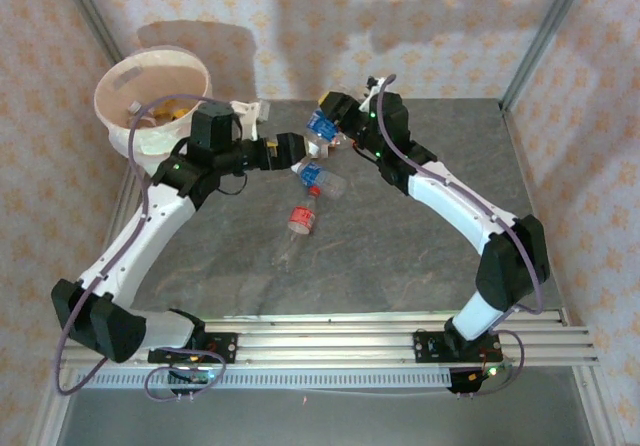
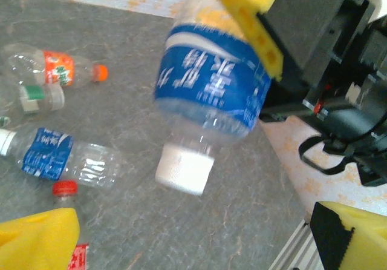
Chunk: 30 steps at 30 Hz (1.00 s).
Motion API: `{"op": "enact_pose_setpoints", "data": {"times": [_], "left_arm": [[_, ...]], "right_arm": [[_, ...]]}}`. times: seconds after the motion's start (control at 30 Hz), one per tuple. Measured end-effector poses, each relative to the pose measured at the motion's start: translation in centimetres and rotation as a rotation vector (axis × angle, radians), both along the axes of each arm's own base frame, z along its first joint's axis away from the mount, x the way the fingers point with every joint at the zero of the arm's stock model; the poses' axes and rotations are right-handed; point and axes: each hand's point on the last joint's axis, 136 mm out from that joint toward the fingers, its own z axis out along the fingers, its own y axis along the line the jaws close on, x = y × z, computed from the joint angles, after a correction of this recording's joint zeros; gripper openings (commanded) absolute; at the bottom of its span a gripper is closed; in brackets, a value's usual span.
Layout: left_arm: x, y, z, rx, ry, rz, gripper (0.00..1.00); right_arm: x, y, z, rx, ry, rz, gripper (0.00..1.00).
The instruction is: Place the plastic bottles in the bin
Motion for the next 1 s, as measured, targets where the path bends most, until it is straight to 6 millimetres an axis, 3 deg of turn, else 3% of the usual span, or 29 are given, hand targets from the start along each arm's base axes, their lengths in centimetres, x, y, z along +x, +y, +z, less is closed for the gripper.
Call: {"op": "enact_pose_setpoints", "data": {"times": [0.2, 0.4, 0.57, 0.67, 0.77, 0.87, 1.0], "left_arm": [[0.7, -2.6, 0.3, 0.024, -0.030, -0.120, 1.00], [1.2, -3.6, 0.8, 0.054, -0.063, -0.191, 0.89], [1.4, -3.7, 0.9, 0.060, -0.082, -0.226, 0.93], [1.6, -4.1, 0.9, 0.026, -0.077, -0.256, 0.99], [1.6, -4.5, 1.0, -0.022, -0.057, -0.304, 0.97], [1.1, -5.4, 2.1, -0.059, -0.068, -0.357, 0.90], [0.2, -6.1, 3.2, -0.097, -0.095, -0.418, 0.62]], "right_arm": [[-1.6, 1.9, 0.1, 0.046, 0.032, 0.100, 0.40], [-1.7, 2.0, 1.2, 0.093, 0.014, 0.138, 0.41], [-2.2, 1.8, 1.8, 0.126, -0.006, 0.155, 0.41], [-3.6, 2.5, 2.9, 0.146, -0.025, 0.210, 0.42], [-5.0, 2.9, 4.4, 0.163, -0.059, 0.255, 0.43], [-5.5, 2.7, 5.2, 0.176, -0.078, 0.274, 0.43], [-6.1, 2.6, 5.5, 0.183, -0.087, 0.290, 0.44]]}}
